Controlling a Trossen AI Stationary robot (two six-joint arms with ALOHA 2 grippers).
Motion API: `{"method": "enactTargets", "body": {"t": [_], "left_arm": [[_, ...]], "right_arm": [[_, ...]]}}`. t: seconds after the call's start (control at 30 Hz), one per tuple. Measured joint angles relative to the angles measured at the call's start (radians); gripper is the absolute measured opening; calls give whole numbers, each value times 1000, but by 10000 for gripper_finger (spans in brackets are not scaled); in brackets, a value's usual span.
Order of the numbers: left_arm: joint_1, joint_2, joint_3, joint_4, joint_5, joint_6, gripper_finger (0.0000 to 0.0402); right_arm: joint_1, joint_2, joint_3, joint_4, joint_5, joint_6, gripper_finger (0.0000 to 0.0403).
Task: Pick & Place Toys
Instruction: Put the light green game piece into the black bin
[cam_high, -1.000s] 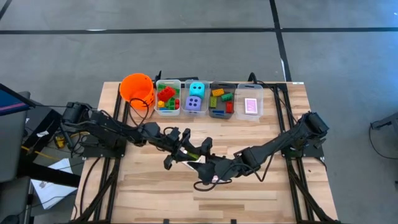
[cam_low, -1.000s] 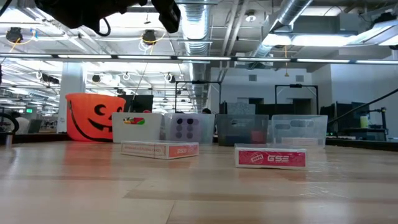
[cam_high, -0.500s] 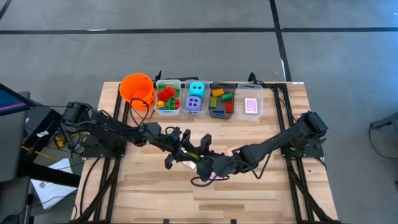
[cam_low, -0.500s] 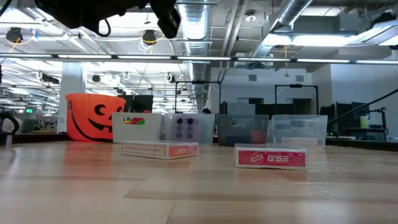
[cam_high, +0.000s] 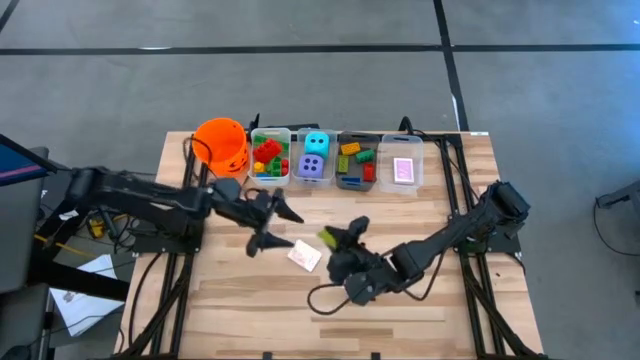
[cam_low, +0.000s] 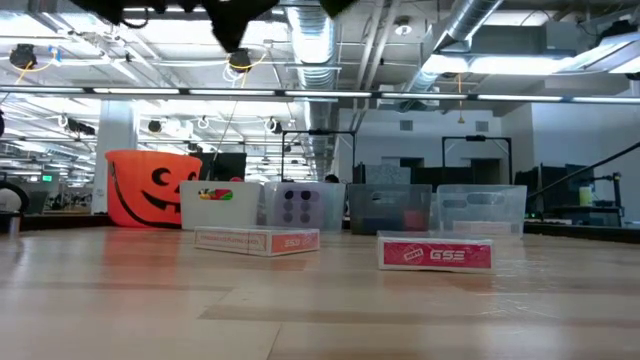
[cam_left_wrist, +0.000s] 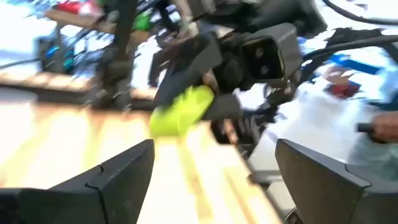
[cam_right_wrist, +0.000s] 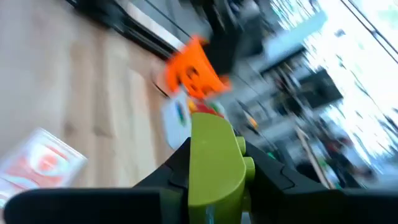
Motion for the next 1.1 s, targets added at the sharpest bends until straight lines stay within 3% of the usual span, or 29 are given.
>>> {"method": "enactTargets", "body": {"t": [0.13,0.23,0.37,0.5,0.63,0.73,0.93,1.1], "left_arm": [[6,-129,-4,-182,-67,-3,329],[6,-196,-38,-200,-102,-11,323],[6,-255,-76,-195,-127,-14,313],[6,-264,-111,-182,-137,-15,305],[6,-244,-123,-182,-137,-17,301],[6,-223,-124,-182,-137,-18,301],[6,-190,-123,-175,-137,-23,301],[6,-186,-123,-183,-137,-68,301]], "right_arm": [[-19,0,0,-239,136,300,87],[-74,0,0,-459,159,605,87],[-189,0,0,-762,100,1018,87],[-326,0,-9,-943,-1,1236,87],[-457,0,-26,-915,-48,1213,87],[-552,0,-41,-756,-125,1042,88],[-737,0,-73,-353,-444,686,105],[-851,0,-81,-355,-600,687,98]]}}
